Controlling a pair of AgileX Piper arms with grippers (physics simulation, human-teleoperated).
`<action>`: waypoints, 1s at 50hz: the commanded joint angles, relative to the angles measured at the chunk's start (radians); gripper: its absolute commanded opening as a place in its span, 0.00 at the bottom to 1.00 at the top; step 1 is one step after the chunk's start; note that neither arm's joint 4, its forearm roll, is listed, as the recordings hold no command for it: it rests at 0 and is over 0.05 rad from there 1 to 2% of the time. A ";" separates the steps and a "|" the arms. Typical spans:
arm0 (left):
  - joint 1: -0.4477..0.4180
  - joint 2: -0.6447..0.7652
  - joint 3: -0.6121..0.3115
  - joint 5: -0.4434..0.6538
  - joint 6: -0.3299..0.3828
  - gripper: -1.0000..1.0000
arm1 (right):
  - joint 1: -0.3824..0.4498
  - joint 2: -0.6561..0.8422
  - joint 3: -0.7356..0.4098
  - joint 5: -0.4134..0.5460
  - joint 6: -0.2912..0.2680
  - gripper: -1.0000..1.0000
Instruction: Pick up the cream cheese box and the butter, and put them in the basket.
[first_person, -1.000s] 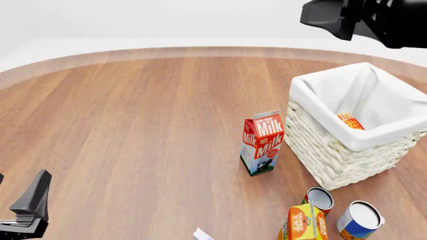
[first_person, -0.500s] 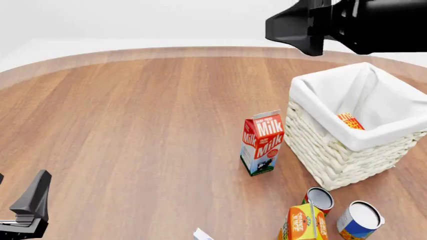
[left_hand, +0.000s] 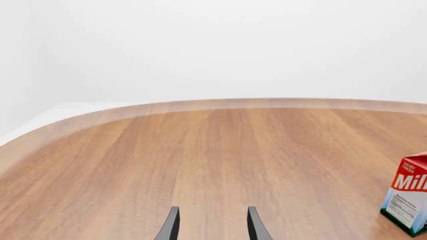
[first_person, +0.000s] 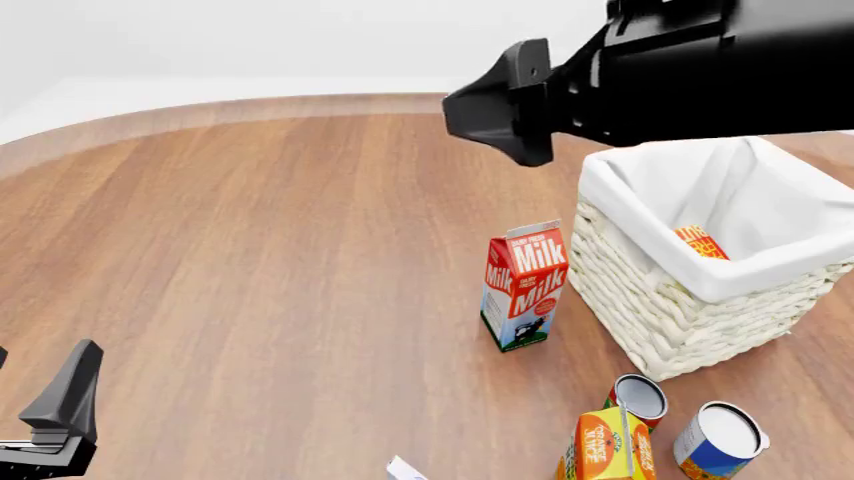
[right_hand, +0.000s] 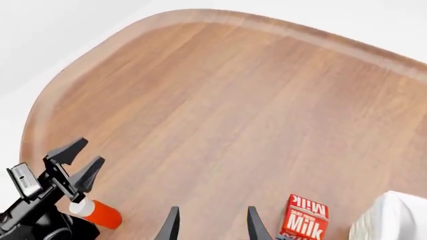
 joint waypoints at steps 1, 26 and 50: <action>0.000 0.000 0.000 0.000 0.000 1.00 | 0.046 0.040 0.006 -0.013 0.002 1.00; 0.000 0.000 0.000 0.000 0.000 1.00 | 0.174 0.159 0.022 -0.044 0.045 1.00; 0.000 0.000 0.000 0.000 0.000 1.00 | 0.211 0.197 0.089 -0.043 0.078 1.00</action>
